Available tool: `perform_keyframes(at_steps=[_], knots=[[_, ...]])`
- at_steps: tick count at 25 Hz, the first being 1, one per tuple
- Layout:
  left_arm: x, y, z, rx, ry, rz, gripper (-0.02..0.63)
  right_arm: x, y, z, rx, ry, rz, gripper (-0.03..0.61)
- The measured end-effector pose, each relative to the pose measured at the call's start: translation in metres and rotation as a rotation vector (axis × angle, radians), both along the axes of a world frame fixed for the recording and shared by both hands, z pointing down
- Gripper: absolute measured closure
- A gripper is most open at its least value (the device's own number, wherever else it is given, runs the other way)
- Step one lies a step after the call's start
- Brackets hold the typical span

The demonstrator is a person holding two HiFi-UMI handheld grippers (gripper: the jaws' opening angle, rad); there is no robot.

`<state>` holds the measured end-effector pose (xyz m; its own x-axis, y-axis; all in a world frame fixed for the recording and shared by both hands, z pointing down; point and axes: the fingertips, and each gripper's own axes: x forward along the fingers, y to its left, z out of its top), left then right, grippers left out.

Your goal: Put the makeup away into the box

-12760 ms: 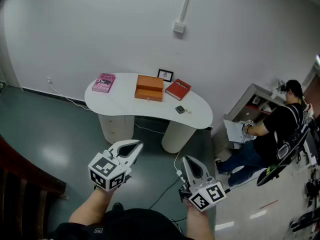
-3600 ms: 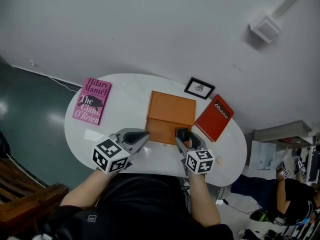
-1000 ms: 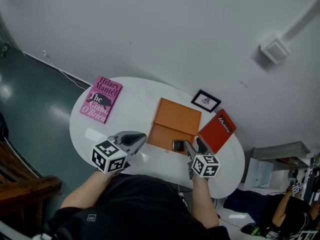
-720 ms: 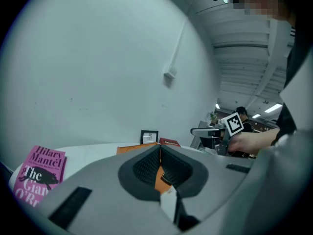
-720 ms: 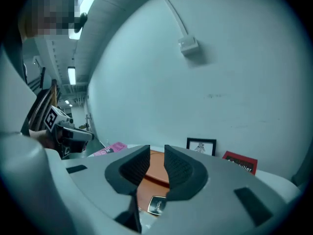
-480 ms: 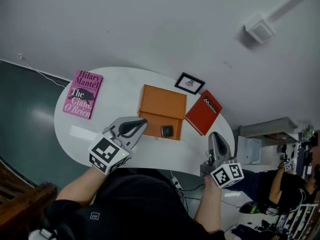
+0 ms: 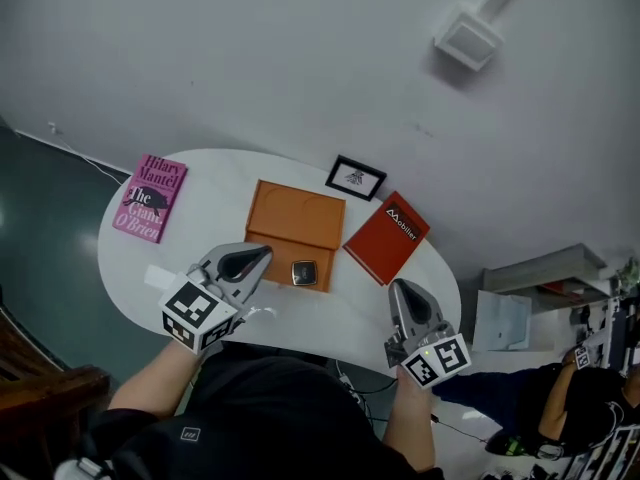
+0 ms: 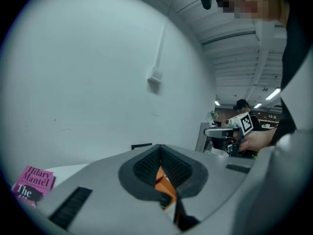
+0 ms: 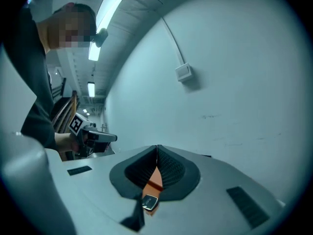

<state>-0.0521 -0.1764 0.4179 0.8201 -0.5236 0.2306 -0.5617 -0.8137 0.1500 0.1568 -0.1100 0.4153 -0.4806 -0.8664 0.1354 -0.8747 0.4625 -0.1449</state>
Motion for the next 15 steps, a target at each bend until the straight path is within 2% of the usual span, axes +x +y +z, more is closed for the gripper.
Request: perform_keyframes(at_steps=[4, 9, 12, 15], knots=[[0.059, 0.011, -0.013, 0.005, 0.039, -0.075, 0.601, 0.037, 0.019, 0.008, -0.002, 0.024, -0.112, 0.543], [0.136, 0.047, -0.025, 0.029, 0.04, -0.096, 0.601, 0.075, 0.05, 0.025, -0.027, -0.002, -0.239, 0.543], [0.157, 0.067, -0.021, 0.017, 0.027, -0.124, 0.601, 0.09, 0.064, 0.033, -0.043, 0.0, -0.288, 0.543], [0.164, 0.083, -0.011, -0.013, 0.005, -0.151, 0.601, 0.104, 0.07, 0.032, -0.034, -0.026, -0.292, 0.543]])
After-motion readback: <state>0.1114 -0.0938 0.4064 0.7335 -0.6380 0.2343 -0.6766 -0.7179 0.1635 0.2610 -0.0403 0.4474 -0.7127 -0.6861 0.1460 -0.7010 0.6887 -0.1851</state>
